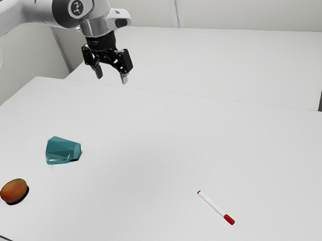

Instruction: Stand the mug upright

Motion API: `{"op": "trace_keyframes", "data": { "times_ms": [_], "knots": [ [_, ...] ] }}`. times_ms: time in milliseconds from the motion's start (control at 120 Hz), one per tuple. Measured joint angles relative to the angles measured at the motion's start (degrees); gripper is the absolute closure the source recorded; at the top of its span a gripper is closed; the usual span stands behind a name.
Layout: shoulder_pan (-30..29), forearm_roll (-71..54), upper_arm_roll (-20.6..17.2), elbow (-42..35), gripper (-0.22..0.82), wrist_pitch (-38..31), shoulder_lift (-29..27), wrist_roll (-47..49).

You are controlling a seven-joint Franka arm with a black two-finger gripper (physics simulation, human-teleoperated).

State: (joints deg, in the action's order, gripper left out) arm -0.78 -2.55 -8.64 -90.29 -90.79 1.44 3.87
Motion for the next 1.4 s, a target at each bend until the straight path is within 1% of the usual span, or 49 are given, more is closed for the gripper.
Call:
{"op": "trace_keyframes", "data": {
  "times_ms": [375,567,617,692,742,942,1100,1242,1400],
  "knots": [
    [-5.49,-0.07,-0.35,-1.11,0.00,-0.48,-0.79,0.40],
    [-8.20,0.19,-1.06,-9.27,0.00,-1.54,-4.24,0.95],
    [-7.53,0.51,-1.10,-11.70,0.00,-2.14,-6.01,0.88],
    [-4.67,1.92,-1.02,-16.16,0.00,-4.01,-8.81,-0.22],
    [-4.80,3.48,-0.96,-18.86,0.00,-5.71,-10.31,-1.61],
    [-9.83,9.14,-0.29,-27.16,0.00,-12.66,-13.41,-8.81],
    [-15.30,13.88,-0.23,-31.70,0.00,-16.97,-14.04,-15.36],
    [-19.97,17.93,-0.14,-34.75,0.00,-19.58,-14.13,-21.26],
    [-26.13,22.14,0.15,-35.91,0.00,-20.62,-13.45,-27.59]
  ]
}}
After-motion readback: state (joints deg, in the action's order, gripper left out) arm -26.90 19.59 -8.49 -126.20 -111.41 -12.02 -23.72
